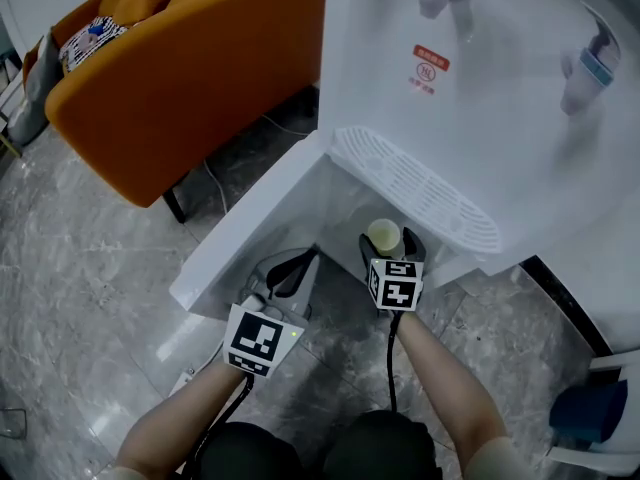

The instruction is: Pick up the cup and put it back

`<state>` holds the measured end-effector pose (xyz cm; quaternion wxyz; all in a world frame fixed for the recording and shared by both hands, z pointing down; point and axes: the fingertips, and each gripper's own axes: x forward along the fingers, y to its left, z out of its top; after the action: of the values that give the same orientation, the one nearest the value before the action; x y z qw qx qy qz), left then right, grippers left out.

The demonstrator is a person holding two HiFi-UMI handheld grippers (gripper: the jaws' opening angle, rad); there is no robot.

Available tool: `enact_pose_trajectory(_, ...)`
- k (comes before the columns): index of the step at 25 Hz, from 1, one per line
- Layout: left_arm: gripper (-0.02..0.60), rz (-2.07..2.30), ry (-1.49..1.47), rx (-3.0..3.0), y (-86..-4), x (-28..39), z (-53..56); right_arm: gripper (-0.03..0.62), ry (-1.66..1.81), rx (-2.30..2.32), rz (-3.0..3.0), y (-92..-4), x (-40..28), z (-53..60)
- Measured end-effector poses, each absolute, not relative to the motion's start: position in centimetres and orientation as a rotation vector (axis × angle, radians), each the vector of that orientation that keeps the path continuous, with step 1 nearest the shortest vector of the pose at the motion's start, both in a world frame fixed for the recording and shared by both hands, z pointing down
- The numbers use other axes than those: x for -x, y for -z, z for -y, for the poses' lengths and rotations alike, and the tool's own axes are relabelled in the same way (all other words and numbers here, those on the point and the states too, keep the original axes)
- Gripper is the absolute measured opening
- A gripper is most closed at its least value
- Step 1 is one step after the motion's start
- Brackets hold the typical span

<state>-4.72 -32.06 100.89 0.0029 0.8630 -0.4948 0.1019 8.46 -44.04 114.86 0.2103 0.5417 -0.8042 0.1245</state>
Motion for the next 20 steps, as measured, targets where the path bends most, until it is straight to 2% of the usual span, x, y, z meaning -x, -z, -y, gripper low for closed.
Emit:
enact_pose_trajectory(11, 0.002, 1.517, -0.34, -2.702, -101.2, 4.6, 31.7, 0.371, -0.402, -1.442, 2.213, -116.6, -7.9, 43.9)
enact_pose_trajectory(20, 0.002, 1.491, -0.366, -2.741, -98.0, 4.1, 30.7, 0.37, -0.348, -1.297, 2.334, -111.1, -5.3, 39.9)
